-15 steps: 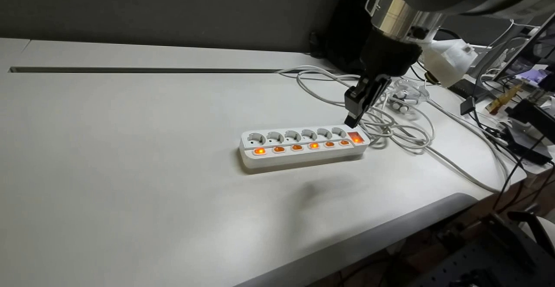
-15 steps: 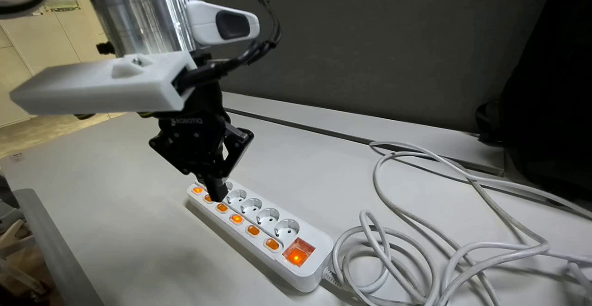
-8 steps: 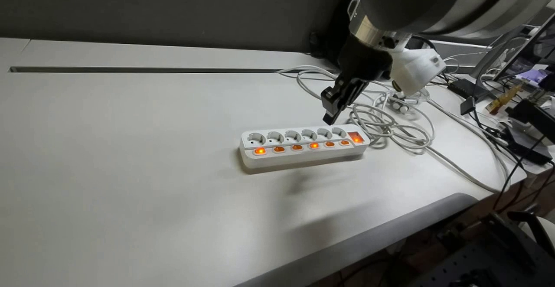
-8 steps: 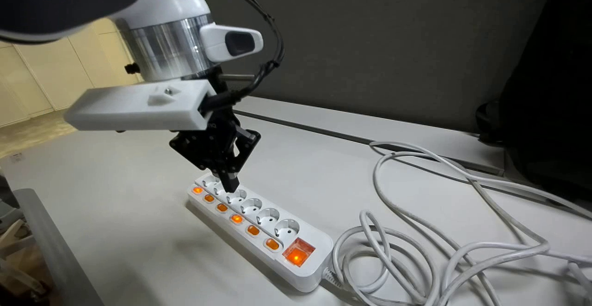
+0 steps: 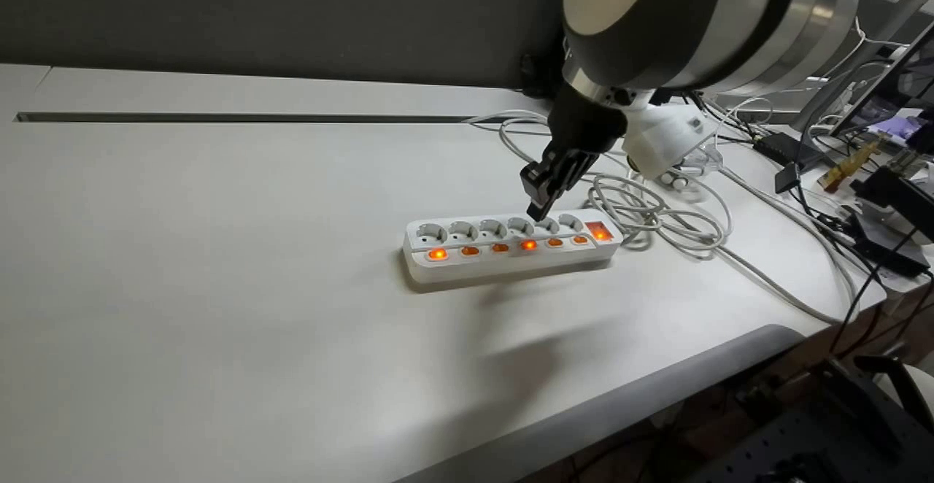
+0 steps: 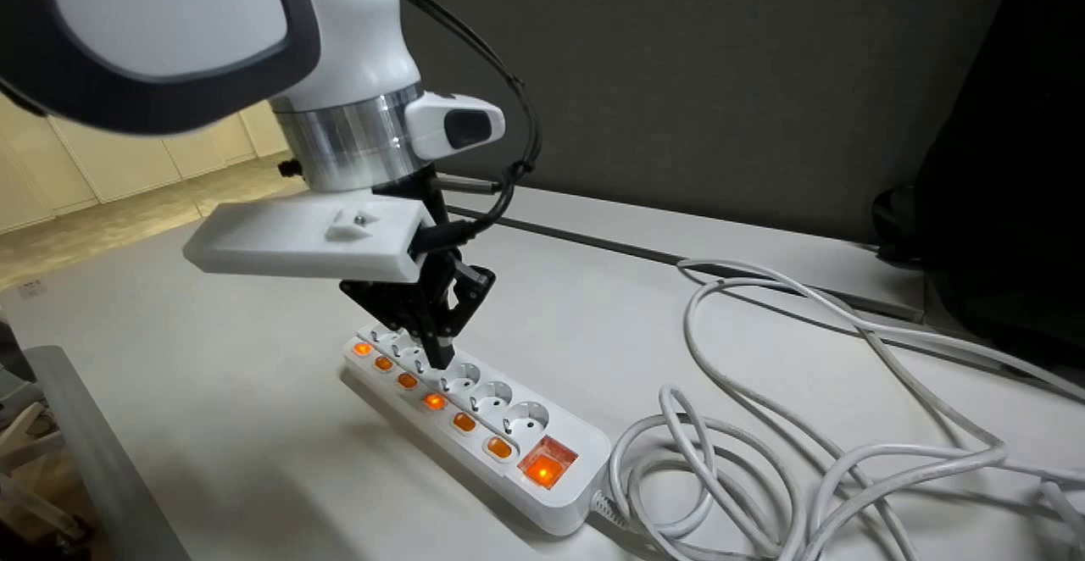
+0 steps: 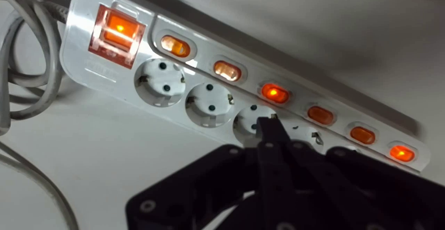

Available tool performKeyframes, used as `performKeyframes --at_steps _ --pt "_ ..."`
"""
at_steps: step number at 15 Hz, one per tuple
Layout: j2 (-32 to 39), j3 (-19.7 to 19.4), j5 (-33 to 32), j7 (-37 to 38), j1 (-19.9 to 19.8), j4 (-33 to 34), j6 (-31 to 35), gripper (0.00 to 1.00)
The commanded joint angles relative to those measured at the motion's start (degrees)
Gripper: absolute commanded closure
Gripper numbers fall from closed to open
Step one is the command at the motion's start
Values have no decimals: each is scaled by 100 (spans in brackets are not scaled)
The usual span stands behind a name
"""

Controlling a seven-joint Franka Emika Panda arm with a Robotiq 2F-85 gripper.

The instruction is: Turn off the switch at the center of the adapter

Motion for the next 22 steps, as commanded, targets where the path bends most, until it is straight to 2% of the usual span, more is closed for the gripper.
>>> performKeyframes --at_steps 1,16,22 --pt "170 165 -23 121 -208 141 -91 100" --pt "549 532 293 17 -657 217 -351 100" --pt "657 792 852 -94 -988 352 -487 100"
